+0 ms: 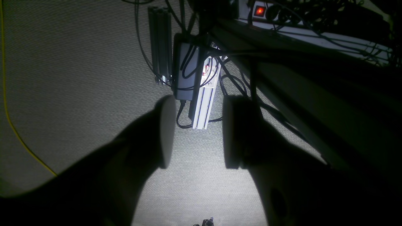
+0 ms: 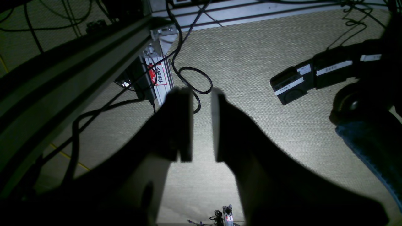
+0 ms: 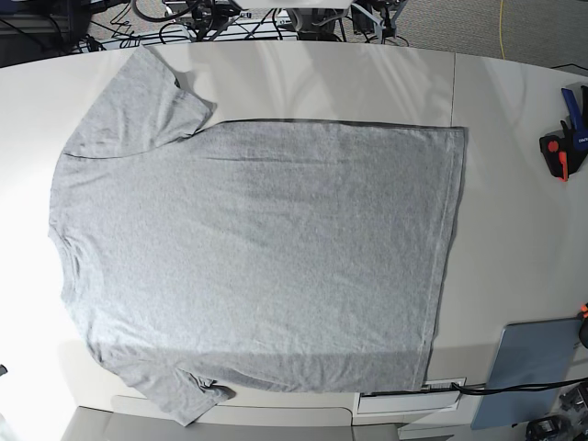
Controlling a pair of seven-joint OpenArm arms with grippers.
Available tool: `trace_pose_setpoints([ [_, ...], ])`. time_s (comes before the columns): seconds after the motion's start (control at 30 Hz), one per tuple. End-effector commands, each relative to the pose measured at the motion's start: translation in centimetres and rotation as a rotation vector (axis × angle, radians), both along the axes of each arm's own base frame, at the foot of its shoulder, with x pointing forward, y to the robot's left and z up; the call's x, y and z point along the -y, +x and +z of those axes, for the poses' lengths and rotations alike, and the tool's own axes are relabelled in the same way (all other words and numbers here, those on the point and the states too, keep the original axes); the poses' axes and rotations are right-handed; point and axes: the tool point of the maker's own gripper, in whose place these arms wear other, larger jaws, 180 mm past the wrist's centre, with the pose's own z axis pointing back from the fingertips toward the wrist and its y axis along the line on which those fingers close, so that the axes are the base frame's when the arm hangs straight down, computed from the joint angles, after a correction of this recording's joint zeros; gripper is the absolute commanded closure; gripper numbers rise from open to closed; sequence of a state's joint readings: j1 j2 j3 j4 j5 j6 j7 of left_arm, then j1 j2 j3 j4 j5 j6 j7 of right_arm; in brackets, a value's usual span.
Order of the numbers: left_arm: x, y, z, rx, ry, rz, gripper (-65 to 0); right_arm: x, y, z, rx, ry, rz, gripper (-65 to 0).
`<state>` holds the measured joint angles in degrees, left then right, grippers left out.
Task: Fold the T-shirt properly
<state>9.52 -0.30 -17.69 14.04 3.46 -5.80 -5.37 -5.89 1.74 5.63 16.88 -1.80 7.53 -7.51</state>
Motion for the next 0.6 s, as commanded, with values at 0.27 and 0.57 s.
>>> trace_pose_setpoints([
  [0.27, -1.9, -3.1, 1.2, 0.015, 0.037, -0.005, -25.5, 3.4, -3.5, 0.5, -0.074, -0.029, 0.020, -11.2],
  [0.57, -6.1, -4.4, 4.7, 0.043, 0.010, 0.042, -25.3, 10.1, -6.0, 5.7, -0.004, -0.135, 0.032, -11.2],
])
